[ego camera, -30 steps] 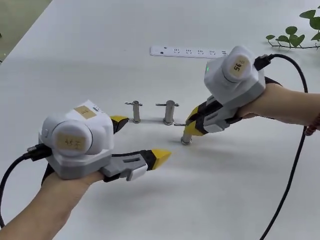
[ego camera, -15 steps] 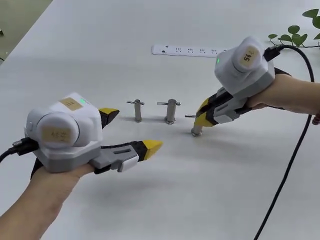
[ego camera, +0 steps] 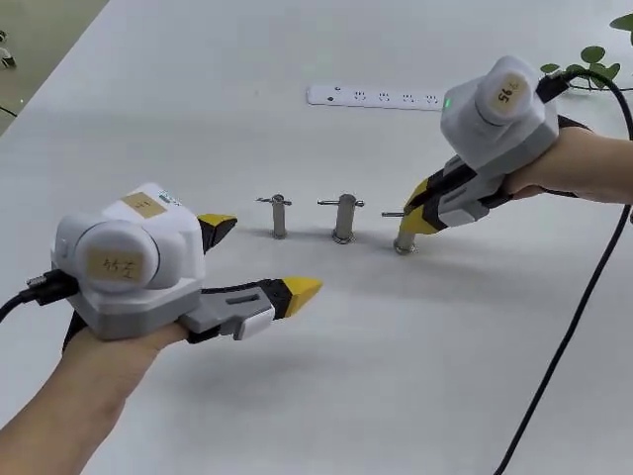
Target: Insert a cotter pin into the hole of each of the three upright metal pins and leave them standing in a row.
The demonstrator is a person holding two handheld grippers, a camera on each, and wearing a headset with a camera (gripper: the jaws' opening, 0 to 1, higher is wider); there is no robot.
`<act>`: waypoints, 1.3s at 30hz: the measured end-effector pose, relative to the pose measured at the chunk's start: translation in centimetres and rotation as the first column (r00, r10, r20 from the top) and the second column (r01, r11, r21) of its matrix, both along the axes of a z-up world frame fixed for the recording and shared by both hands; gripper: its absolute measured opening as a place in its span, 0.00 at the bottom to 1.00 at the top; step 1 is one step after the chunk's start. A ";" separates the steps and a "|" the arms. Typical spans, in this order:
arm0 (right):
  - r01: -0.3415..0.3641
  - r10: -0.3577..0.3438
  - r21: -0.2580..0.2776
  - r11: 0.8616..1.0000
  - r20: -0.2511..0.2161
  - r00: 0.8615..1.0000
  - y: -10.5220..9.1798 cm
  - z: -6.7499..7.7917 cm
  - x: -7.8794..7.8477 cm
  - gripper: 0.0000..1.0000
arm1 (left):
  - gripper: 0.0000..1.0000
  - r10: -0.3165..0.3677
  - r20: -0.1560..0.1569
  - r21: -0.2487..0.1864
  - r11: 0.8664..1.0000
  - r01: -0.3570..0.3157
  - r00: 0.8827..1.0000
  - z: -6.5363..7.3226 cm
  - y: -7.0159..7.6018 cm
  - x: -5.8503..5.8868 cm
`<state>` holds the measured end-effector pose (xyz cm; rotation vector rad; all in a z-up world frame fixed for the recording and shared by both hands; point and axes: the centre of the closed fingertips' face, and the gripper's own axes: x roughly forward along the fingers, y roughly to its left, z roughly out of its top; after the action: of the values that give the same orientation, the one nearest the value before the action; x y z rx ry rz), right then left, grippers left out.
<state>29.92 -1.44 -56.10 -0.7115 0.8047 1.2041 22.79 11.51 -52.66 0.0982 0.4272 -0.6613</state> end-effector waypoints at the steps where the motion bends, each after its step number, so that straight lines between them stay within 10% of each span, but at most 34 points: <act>1: -0.002 0.002 -0.001 1.000 0.001 1.000 0.0 0.0 0.1 0.08 | 0.68 0.000 -0.001 -0.001 1.000 0.000 1.000 0.0 0.0 0.0; 39: -0.041 0.041 0.002 0.999 -0.024 0.999 -0.4 -0.5 0.3 0.16 | 0.68 -0.005 -0.022 0.005 1.000 0.005 1.000 -0.4 0.1 0.0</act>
<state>30.26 -1.82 -56.61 -0.7164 0.8119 1.2520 22.79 11.65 -53.01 0.0968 0.4499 -0.6668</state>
